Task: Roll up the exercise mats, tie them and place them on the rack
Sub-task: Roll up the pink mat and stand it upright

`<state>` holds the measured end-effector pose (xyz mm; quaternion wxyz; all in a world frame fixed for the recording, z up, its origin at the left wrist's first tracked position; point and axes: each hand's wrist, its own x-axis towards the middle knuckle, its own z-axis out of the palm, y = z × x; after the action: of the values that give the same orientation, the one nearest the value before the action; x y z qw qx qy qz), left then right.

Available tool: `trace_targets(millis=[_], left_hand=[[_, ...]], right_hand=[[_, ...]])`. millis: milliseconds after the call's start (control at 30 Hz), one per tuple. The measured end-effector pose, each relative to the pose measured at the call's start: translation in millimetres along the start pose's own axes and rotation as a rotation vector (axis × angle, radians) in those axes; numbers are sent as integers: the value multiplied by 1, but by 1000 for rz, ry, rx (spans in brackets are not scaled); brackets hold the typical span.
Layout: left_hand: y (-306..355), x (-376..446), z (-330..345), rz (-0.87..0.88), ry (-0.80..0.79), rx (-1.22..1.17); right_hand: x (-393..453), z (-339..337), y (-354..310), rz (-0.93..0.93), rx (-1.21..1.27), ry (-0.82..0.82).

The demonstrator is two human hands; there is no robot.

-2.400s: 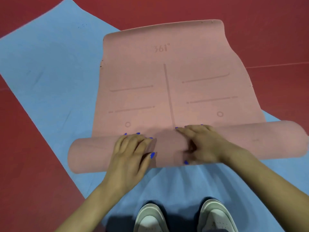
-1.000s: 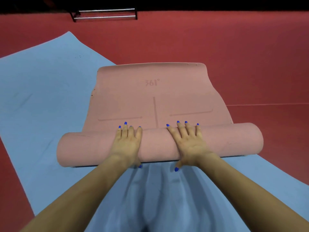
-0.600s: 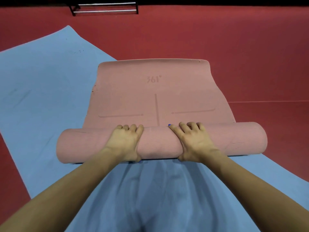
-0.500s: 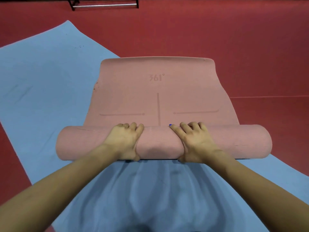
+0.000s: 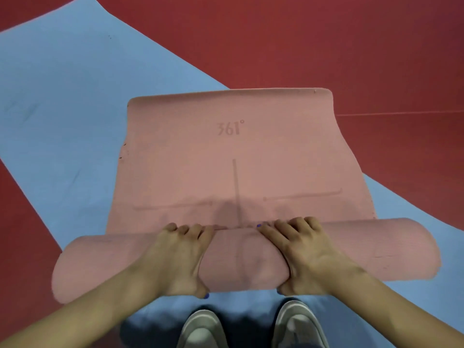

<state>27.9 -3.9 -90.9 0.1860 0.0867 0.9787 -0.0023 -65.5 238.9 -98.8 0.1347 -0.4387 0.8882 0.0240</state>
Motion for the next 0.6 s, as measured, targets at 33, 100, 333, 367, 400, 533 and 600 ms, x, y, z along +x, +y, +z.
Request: trace_targets(millis=[33, 100, 333, 367, 400, 533, 600], left_hand=[[3, -6, 0, 0, -12, 2], [6, -13, 3, 4, -37, 4], [14, -10, -3, -50, -287, -37], [16, -11, -5, -66, -292, -43], [17, -12, -4, -78, -297, -45], [25, -8, -15, -102, -418, 45], [29, -2, -25, -137, -484, 107]], right_hand=[[-6, 1, -3, -4, 10, -36], [-14, 4, -7, -13, 24, -102], [-7, -8, -13, 2, 126, -359], [-7, -10, -15, 3, 120, -383], [-6, -12, -17, 6, 108, -403], [0, -21, -21, 70, 101, -526], [8, -25, -22, 101, 113, -586]])
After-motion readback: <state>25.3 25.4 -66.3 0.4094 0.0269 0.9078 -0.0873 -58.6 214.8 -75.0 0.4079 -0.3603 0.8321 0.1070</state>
